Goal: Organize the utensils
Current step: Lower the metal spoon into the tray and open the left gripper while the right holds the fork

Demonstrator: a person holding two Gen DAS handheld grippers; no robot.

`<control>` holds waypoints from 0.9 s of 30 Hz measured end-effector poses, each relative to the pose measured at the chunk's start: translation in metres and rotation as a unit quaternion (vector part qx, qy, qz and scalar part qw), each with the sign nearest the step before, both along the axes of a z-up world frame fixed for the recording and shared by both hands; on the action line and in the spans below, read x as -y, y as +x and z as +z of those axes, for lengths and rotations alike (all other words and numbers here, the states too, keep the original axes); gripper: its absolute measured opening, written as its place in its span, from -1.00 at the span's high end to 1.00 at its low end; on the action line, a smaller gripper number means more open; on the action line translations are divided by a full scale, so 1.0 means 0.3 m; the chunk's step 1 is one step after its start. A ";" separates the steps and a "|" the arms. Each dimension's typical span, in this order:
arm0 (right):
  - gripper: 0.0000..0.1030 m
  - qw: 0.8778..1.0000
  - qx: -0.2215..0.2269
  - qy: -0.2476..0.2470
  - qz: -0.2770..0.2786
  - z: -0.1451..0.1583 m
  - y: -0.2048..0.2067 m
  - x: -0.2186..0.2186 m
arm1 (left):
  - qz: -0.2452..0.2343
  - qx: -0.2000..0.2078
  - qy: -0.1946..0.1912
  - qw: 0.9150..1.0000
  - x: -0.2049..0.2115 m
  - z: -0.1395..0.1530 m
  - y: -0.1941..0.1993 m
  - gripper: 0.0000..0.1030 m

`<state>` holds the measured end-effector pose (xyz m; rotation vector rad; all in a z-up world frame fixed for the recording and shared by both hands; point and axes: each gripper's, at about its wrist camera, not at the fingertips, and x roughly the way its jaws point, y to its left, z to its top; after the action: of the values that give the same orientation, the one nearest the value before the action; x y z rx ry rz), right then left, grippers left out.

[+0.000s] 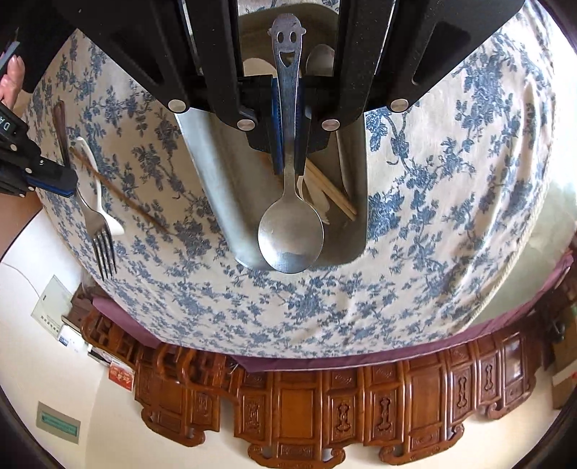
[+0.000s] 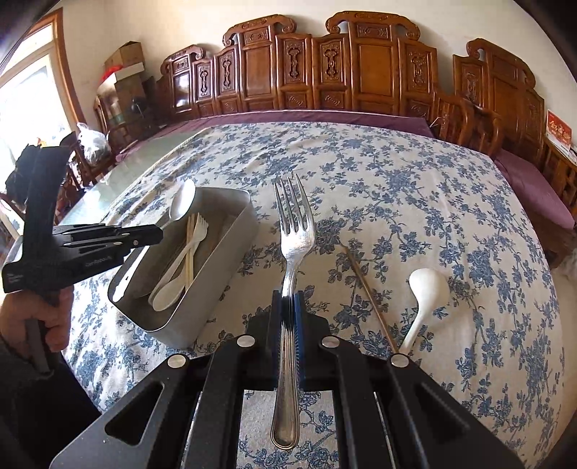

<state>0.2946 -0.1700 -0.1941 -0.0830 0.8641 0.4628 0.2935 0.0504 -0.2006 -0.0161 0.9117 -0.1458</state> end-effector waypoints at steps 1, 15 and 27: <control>0.85 1.000 0.000 -0.001 0.001 -0.002 0.002 -0.002 | -0.002 -0.003 0.002 1.000 0.007 -0.008 0.007 0.90; 0.85 1.000 -0.009 0.003 0.001 -0.037 0.023 -0.004 | -0.014 -0.040 0.013 0.999 0.083 -0.105 0.076 0.90; 0.84 1.000 -0.009 0.001 0.004 -0.039 0.024 -0.020 | -0.023 -0.036 0.022 0.999 0.108 -0.114 0.068 0.89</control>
<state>0.3019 -0.1640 -0.2056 -0.0796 0.8817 0.4725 0.3141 0.0181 -0.2348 0.0406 0.9884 -0.1678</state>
